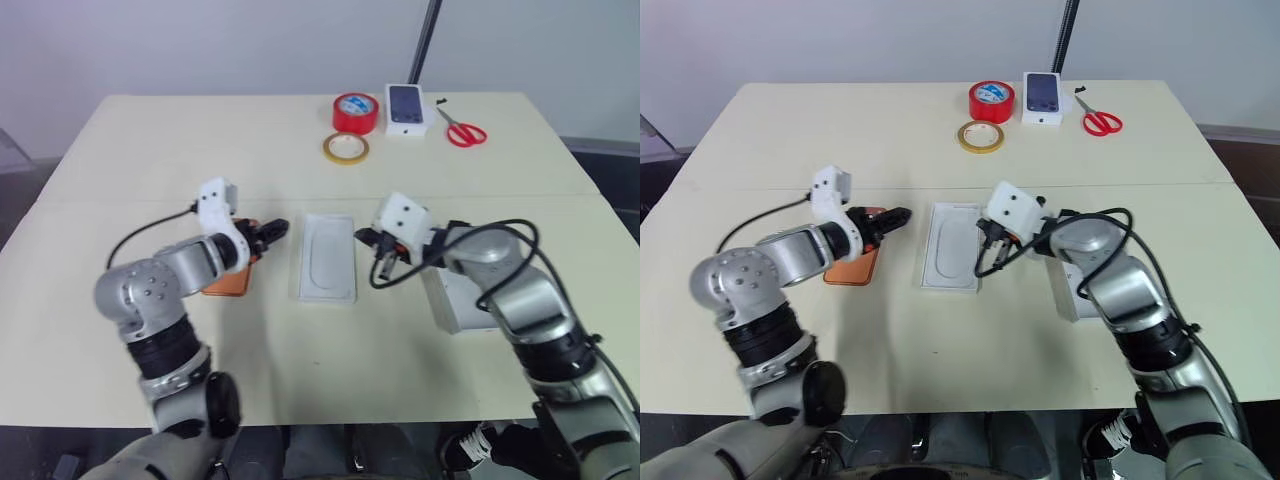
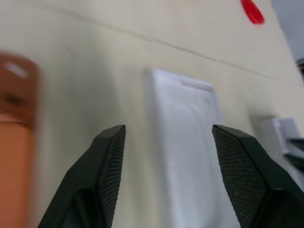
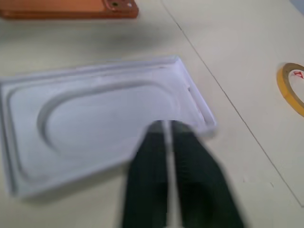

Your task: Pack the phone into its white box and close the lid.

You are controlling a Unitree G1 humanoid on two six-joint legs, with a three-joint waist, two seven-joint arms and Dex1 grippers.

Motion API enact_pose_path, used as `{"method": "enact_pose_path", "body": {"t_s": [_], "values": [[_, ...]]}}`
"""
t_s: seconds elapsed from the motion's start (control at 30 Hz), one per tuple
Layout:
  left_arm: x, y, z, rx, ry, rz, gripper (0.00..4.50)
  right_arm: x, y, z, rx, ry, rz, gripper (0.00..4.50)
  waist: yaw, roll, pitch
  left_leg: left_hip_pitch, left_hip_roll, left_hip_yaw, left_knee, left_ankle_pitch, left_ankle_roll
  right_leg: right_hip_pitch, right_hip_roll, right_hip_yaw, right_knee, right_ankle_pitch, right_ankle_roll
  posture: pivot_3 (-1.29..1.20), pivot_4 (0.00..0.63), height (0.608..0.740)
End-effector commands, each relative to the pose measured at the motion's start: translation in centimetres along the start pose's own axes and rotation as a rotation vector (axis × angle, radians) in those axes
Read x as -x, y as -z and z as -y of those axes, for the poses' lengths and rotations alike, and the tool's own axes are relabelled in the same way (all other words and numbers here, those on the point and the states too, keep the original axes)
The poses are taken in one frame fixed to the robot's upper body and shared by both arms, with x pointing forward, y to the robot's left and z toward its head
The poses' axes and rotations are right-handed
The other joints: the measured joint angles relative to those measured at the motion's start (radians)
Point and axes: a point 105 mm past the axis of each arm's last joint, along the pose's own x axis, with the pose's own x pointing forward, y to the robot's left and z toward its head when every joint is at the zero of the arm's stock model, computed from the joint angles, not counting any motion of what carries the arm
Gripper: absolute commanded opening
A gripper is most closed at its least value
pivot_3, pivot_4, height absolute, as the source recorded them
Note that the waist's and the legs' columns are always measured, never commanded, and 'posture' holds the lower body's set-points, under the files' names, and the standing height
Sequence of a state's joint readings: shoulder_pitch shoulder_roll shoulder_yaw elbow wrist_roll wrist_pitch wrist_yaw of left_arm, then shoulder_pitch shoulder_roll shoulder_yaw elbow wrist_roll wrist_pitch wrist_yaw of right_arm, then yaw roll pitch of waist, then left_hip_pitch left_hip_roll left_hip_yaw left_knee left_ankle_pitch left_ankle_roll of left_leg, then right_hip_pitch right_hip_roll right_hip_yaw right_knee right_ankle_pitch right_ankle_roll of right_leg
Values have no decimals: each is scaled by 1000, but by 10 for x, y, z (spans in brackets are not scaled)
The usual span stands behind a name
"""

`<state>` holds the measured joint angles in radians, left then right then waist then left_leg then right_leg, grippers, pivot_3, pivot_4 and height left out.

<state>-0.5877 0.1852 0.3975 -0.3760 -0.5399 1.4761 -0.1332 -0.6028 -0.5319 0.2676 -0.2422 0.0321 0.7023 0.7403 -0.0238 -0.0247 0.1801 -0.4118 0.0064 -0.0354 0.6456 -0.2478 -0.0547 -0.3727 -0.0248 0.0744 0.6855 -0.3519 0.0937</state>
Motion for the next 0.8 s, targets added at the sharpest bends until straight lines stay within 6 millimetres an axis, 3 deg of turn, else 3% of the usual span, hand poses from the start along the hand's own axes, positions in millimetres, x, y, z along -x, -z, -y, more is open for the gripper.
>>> {"method": "enact_pose_path", "body": {"t_s": [0.03,0.23,0.4,0.63,0.8], "values": [[12,-5,0,-256,43,88,3036,-16,-9,9,-22,87,1,51,0,0,0,0,0,0,0,0,0,0,0,0,0,0,0,0,150,735],[33,29,-13,-588,146,13,3036,-47,-8,-3,-44,84,-31,51,4,0,0,-1,0,1,0,0,0,-1,-1,1,0,0,-1,0,150,735],[47,35,-12,-578,223,23,3036,-64,4,-4,-46,92,-79,51,10,0,0,-1,-1,0,0,-4,6,-1,-3,0,-1,0,-1,0,150,735],[54,37,-15,-565,222,21,3036,-79,13,11,19,203,-120,51,-7,1,0,-1,0,0,-1,-4,7,-2,-1,0,0,0,-1,0,150,735],[56,30,-29,-416,147,45,3036,-74,-6,3,39,149,-32,51,-16,1,0,-1,0,0,-1,-4,7,-1,-1,0,0,0,-1,0,150,735]]}}
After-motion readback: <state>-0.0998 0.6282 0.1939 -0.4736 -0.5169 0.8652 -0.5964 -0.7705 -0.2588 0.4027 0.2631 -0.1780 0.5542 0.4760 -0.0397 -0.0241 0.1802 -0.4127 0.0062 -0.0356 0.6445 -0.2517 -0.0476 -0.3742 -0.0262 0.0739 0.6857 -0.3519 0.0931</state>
